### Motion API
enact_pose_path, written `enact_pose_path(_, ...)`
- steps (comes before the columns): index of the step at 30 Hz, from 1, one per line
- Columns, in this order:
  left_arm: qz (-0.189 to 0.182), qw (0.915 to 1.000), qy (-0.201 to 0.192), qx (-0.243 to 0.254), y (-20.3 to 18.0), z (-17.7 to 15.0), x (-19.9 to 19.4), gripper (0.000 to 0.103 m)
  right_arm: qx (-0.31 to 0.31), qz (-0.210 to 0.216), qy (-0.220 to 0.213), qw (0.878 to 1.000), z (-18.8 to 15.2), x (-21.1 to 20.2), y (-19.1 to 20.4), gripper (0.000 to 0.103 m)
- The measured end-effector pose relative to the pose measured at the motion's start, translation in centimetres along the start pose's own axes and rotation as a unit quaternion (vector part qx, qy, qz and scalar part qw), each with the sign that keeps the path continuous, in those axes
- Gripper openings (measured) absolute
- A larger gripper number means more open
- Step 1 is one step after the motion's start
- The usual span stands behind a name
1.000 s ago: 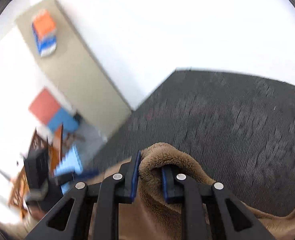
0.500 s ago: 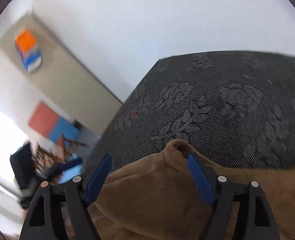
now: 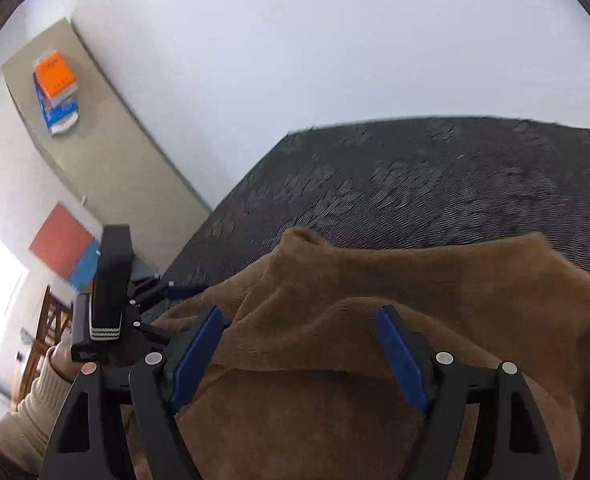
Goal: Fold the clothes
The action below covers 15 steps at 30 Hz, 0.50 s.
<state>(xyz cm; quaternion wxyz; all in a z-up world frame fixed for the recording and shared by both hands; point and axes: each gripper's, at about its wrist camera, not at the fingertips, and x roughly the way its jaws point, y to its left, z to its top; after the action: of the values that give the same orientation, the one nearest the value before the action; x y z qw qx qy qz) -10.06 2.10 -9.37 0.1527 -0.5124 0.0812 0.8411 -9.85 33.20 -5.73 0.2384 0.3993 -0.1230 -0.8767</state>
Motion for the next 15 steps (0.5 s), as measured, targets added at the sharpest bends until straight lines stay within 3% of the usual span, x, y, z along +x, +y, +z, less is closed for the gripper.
enact_pose_path(2, -0.005, 0.9999, -0.005, -0.007, 0.5, 0.0, 0.0, 0.08, 0.008, -0.02, -0.032, 0.999, -0.2, -2.4, -0.9, 0.081)
enact_pose_path(4, -0.006, 0.9999, -0.013, -0.001, 0.3, 0.0, -0.4, 0.063, 0.003, -0.062, -0.065, 0.996, -0.4, -5.0, -1.9, 0.081)
enact_pose_path(5, -0.008, 0.9998, -0.018, 0.004, 0.1, 0.0, -0.7, 0.035, -0.002, -0.089, -0.078, 0.993, -0.5, -6.3, -2.5, 0.081)
enact_pose_path(6, 0.003, 0.9996, -0.023, 0.013, -0.3, 0.1, -1.0, 0.02, -0.008, -0.121, -0.087, 0.989, -0.6, -7.5, -3.1, 0.081)
enact_pose_path(10, 0.05, 0.9973, -0.051, 0.016, -0.6, 0.3, -2.2, 0.017, -0.006, -0.225, -0.102, 0.969, -1.0, -11.1, -6.9, 0.081)
enact_pose_path(15, 0.088, 0.9907, -0.099, -0.029, 1.1, 1.5, -4.5, 0.017, 0.025, -0.227, -0.066, 0.971, -1.3, -11.4, -11.6, 0.081)
